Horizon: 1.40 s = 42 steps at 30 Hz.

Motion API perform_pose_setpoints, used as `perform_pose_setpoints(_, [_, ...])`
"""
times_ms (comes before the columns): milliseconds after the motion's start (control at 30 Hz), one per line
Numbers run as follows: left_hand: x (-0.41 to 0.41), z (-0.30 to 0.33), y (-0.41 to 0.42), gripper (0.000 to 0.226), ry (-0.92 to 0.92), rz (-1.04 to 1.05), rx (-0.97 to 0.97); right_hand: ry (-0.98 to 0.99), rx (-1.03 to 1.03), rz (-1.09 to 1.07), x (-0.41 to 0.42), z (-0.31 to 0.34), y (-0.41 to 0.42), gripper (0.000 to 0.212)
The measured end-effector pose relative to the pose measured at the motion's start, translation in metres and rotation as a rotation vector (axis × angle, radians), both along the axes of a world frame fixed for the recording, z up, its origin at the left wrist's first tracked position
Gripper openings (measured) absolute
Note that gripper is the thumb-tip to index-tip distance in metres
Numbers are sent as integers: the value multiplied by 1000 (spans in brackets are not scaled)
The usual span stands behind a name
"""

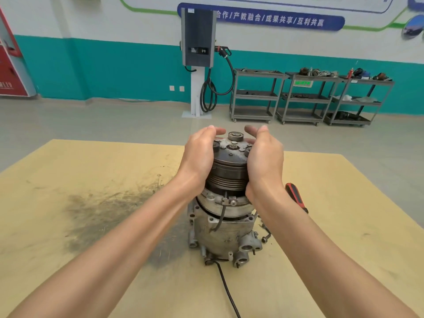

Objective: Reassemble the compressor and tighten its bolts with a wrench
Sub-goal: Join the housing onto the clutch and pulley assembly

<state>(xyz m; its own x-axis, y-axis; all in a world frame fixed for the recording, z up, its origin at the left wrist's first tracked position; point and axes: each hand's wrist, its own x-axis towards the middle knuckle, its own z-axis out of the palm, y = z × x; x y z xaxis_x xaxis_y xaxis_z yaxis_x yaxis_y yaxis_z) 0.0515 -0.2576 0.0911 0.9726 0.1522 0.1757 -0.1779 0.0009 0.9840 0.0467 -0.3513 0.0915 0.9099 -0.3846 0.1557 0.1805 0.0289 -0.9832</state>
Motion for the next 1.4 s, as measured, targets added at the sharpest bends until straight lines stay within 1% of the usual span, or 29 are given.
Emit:
perform_pose_setpoints(133, [0,-11,3,36,-3,-29,-54,-3,-64,-35,-5,-8,3,49])
perform_pose_setpoints(333, [-3,-13,2,37,-31,-76,-66,-47,-41,-78,-11,-13,3,41])
perform_pose_setpoints(533, [-9,-17,2,43,-103,-37,-84,-95,-45,-69,-17,-14,5,52])
perform_pose_setpoints(633, [-9,-21,4,42,-136,-44,-101,-129,-70,-95,-20,-17,5,51])
perform_pose_setpoints(733, [-6,-17,4,42,-71,-49,-86,-88,-77,-79,-16,-14,4,47])
perform_pose_setpoints(800, [-4,-15,2,46,-29,-51,-80,-70,-76,-63,-13,-13,3,49])
perform_pose_setpoints(900, [-3,-15,-1,49,-22,-17,-86,-62,-78,-51,-11,-12,3,51])
perform_pose_setpoints(1033, [-4,-17,-4,49,-50,70,-103,-96,-43,-24,-8,-11,0,40])
perform_pose_setpoints(1133, [-5,-20,-6,48,-60,123,-127,-119,-42,8,-7,-10,-1,39])
perform_pose_setpoints(1233, [-7,-23,-7,48,-77,134,-139,-134,-26,26,-8,-11,-2,45])
perform_pose_setpoints(1400, [-11,-22,-8,50,-122,118,-117,-173,6,44,-12,-16,-6,40])
